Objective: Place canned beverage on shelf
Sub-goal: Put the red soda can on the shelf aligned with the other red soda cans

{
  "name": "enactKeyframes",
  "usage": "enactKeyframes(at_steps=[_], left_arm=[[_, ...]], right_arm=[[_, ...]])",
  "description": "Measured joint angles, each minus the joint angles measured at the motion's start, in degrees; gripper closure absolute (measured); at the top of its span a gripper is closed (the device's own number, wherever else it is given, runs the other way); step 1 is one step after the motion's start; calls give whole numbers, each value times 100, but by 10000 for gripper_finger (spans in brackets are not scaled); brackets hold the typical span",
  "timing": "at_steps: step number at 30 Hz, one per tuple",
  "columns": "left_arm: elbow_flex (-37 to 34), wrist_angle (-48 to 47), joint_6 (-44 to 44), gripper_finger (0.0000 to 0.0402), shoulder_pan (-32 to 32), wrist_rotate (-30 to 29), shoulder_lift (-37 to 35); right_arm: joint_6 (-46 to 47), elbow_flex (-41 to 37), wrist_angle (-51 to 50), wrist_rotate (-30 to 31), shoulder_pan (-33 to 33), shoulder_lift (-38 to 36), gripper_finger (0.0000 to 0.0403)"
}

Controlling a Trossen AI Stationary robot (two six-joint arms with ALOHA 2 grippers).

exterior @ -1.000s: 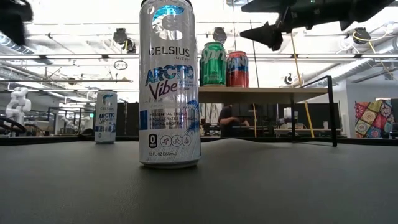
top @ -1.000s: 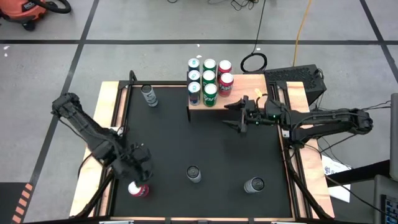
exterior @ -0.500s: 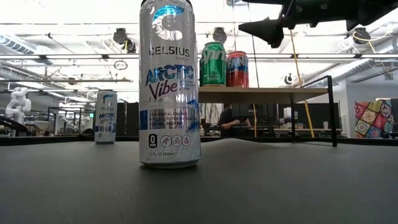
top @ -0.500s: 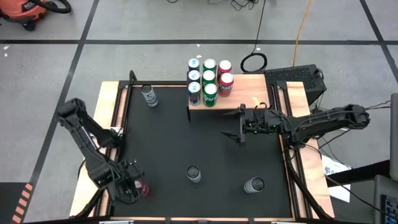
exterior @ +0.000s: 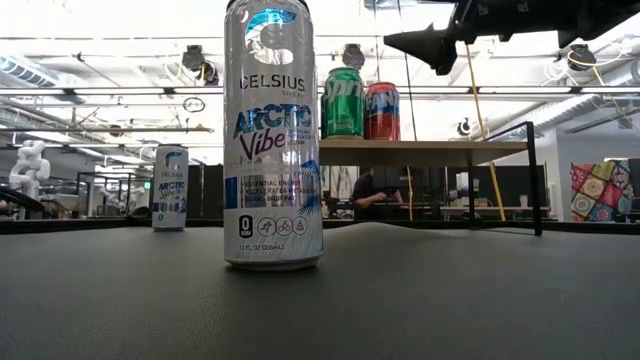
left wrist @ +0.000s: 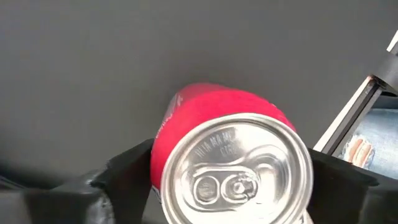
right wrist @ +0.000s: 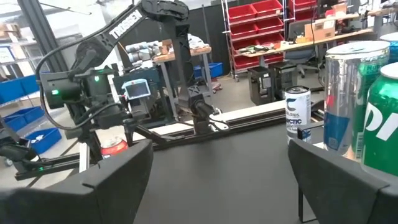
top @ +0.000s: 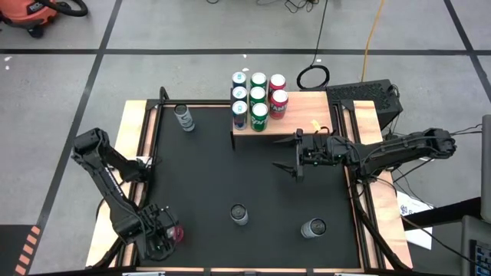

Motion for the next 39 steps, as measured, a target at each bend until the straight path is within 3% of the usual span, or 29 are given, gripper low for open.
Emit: enactKeyframes(at_steps=[5, 13, 18, 21, 28, 39], left_arm=[[0, -27, 4, 124, 49, 4, -24], [189, -224, 242, 127, 394, 316, -162], [980, -500, 1058, 127, 808, 264, -171], [1499, -883, 1415, 127, 1041, 97, -171], [2452, -2016, 2228, 127, 1759, -618, -178], [2767, -1113, 4535, 127, 2912, -782, -169]], right_arm=[[91, 4, 10, 0, 0, 123, 42], [211, 4, 893, -15, 215, 987, 42], [-448, 6, 2303, 224, 718, 1553, 42], [-563, 74, 2617, 250, 943, 1694, 42], [-774, 920, 1574, 256, 1310, 2119, 42], [-1095, 2429, 402, 256, 1530, 3448, 42]])
